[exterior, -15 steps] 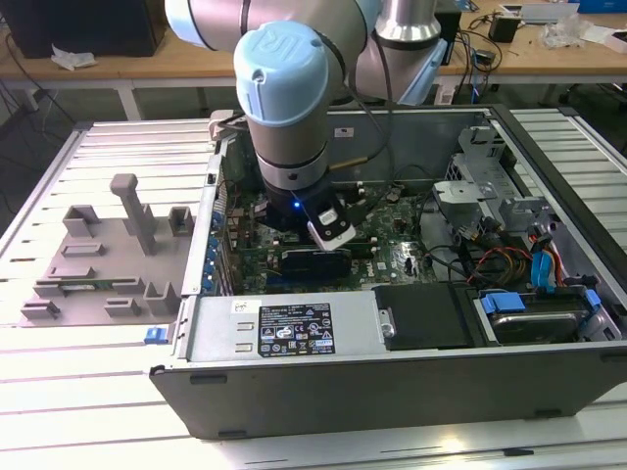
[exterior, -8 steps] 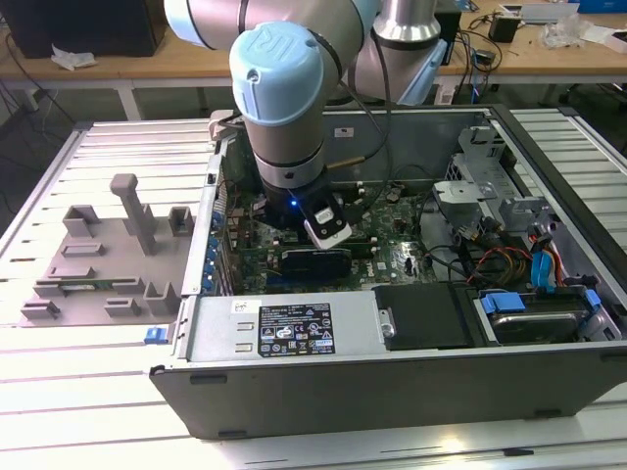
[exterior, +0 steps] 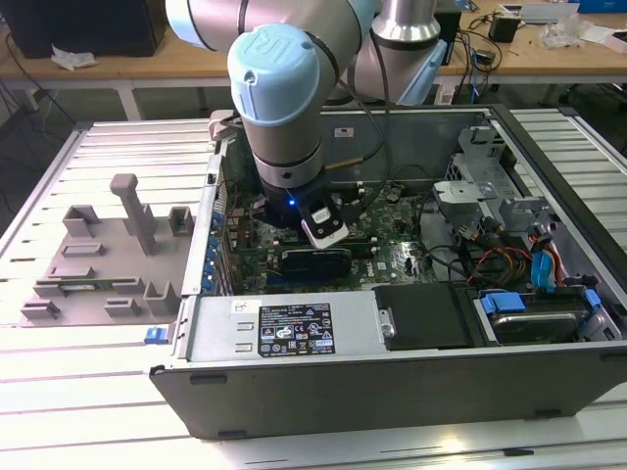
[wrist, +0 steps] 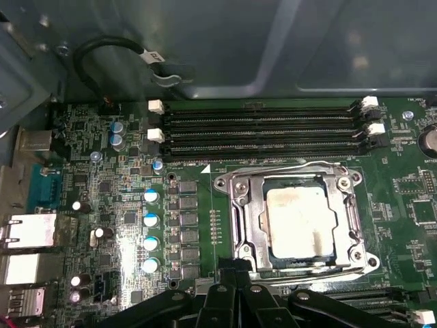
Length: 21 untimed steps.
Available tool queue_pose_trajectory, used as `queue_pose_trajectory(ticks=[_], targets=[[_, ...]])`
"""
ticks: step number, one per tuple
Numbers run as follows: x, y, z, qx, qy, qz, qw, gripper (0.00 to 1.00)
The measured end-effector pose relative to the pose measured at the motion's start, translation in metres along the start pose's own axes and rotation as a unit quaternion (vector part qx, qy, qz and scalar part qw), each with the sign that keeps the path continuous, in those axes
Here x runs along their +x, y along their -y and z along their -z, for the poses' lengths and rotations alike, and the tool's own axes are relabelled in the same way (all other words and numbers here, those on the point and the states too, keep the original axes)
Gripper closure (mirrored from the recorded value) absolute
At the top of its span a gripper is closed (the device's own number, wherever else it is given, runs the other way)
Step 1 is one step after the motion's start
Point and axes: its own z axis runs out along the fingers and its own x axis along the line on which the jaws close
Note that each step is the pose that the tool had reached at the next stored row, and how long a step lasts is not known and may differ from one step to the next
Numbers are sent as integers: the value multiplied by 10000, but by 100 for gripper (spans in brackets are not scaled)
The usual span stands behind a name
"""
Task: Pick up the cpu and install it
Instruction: 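Install the second cpu locking lever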
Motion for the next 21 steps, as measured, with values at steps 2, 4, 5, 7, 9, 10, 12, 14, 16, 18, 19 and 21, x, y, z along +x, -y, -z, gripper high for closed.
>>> queue_pose_trajectory(ticks=[2,4,5,7,9,10,12,14,16,18,19,21], targets=[[12,1,-2,-3,6,-8,10000,89],[12,-1,4,-4,8,-11,10000,89],[10,-7,23,-4,9,-13,10000,89],[7,-21,69,4,8,-16,10000,89],[2,-41,138,20,4,-23,10000,89],[-2,-53,178,40,-2,-29,10000,89],[-12,-71,232,103,-26,-46,9999,89],[-22,-78,257,180,-50,-63,9998,89],[-56,-81,258,260,-64,-92,9996,89],[-136,-87,250,308,-61,-112,9994,89],[-167,-89,248,320,-60,-114,9994,89],[-246,-98,239,349,-59,-119,9993,89]])
